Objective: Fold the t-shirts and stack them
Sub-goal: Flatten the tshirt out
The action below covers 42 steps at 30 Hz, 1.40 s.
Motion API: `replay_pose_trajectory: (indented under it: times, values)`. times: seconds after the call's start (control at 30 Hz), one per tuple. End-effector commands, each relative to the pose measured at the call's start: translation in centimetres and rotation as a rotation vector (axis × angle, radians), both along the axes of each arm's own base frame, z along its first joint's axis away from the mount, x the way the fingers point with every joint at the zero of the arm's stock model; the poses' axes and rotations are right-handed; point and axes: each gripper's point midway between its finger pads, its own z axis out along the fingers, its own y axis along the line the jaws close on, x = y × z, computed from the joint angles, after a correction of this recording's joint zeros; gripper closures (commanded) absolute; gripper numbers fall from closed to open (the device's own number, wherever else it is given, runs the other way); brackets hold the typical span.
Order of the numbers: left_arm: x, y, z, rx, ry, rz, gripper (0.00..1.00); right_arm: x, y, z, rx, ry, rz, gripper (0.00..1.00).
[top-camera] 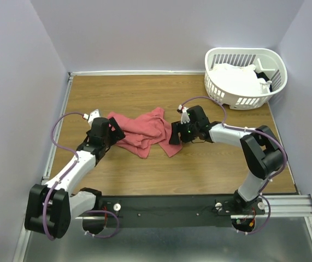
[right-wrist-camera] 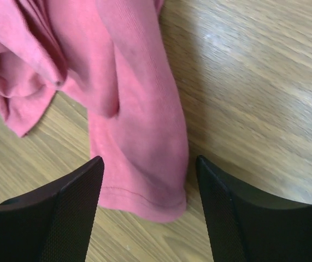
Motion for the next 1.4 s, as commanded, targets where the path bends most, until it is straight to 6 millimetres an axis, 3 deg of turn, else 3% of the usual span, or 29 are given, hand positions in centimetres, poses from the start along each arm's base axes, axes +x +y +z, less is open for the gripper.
replay_pose_trajectory:
  times: [0.0,0.23,0.4,0.43,0.5,0.53,0.6,0.63,0.73,0.77,0.8,0.83,0.87,0.9,1.0,1.07,1.1,1.13,1.17,1.2,1.23,1.27,1.3,1.33,1.37]
  values:
    - [1.5,0.1,-0.2,-0.076,-0.042,0.111,0.03,-0.9,1.0,-1.1,0.026,0.058,0.060,0.26]
    - [3.5,0.9,-2.3,-0.065,0.013,0.177,0.04,-0.8,1.2,-1.1,0.027,0.053,0.074,0.40]
    - [5.3,1.6,-2.1,-0.059,-0.018,0.212,0.04,-0.8,1.0,-1.2,0.023,0.052,0.076,0.46]
    - [5.9,1.7,-2.4,-0.063,-0.016,0.219,0.11,-0.7,0.8,-1.4,0.012,0.049,0.065,0.56]
    - [6.3,1.7,-2.7,-0.065,-0.008,0.222,0.22,-0.5,0.6,-1.5,0.001,0.046,0.049,0.65]
    - [6.6,1.9,-2.9,-0.059,0.002,0.224,0.38,0.0,0.3,-1.4,-0.012,0.032,0.028,0.73]
    - [7.4,2.3,-2.9,-0.056,0.004,0.235,0.55,1.0,-0.2,-0.8,-0.026,0.000,0.000,0.82]
    - [8.3,2.5,-1.9,-0.060,-0.022,0.239,0.73,2.2,-0.6,0.3,-0.038,-0.042,-0.036,0.91]
    - [10.6,4.4,0.7,-0.031,-0.078,0.243,0.94,5.3,-3.0,3.1,-0.060,-0.117,-0.155,0.99]
    - [11.4,4.9,1.9,-0.023,-0.101,0.239,1.00,6.9,-3.4,5.1,-0.057,-0.171,-0.194,1.00]
    - [13.1,6.3,4.9,0.005,-0.165,0.235,1.00,7.7,-4.5,7.2,-0.065,-0.214,-0.232,0.99]
    - [13.9,6.4,6.6,0.006,-0.199,0.208,1.00,8.9,-5.6,8.8,-0.106,-0.277,-0.270,0.99]
    - [15.2,7.0,10.0,0.021,-0.268,0.199,1.00,9.5,-6.0,10.3,-0.117,-0.317,-0.285,1.00]
    - [15.5,7.6,12.1,0.068,-0.311,0.173,1.00,10.1,-6.1,13.6,-0.100,-0.379,-0.291,0.99]
    - [15.6,10.1,18.3,0.166,-0.435,0.175,1.00,10.5,-7.8,18.6,-0.142,-0.495,-0.330,0.99]
    - [14.3,11.3,20.6,0.197,-0.488,0.201,1.00,10.0,-8.6,20.1,-0.162,-0.524,-0.336,0.99]
    - [14.2,11.5,19.9,0.205,-0.472,0.203,1.00,9.7,-8.9,20.6,-0.165,-0.528,-0.340,0.99]
    - [13.2,11.6,20.9,0.205,-0.497,0.212,0.98,8.7,-9.1,21.0,-0.157,-0.529,-0.333,0.99]
    - [12.4,11.5,19.4,0.196,-0.475,0.211,0.92,8.1,-9.2,21.0,-0.149,-0.522,-0.327,0.97]
    - [11.3,11.3,19.9,0.184,-0.497,0.213,0.86,7.3,-9.3,20.9,-0.143,-0.513,-0.318,0.91]
    - [10.6,10.9,19.4,0.145,-0.495,0.220,0.62,6.1,-9.3,20.0,-0.125,-0.485,-0.302,0.86]
    - [9.5,10.7,16.6,0.127,-0.447,0.219,0.49,5.3,-9.2,19.9,-0.112,-0.474,-0.290,0.80]
    - [8.8,10.5,15.8,0.110,-0.438,0.222,0.40,4.5,-9.2,19.3,-0.101,-0.452,-0.285,0.72]
    - [7.7,10.3,16.0,0.092,-0.457,0.229,0.35,3.8,-9.4,18.6,-0.104,-0.430,-0.286,0.57]
    - [6.6,10.3,13.6,0.082,-0.408,0.237,0.28,2.4,-8.8,18.0,-0.063,-0.394,-0.252,0.52]
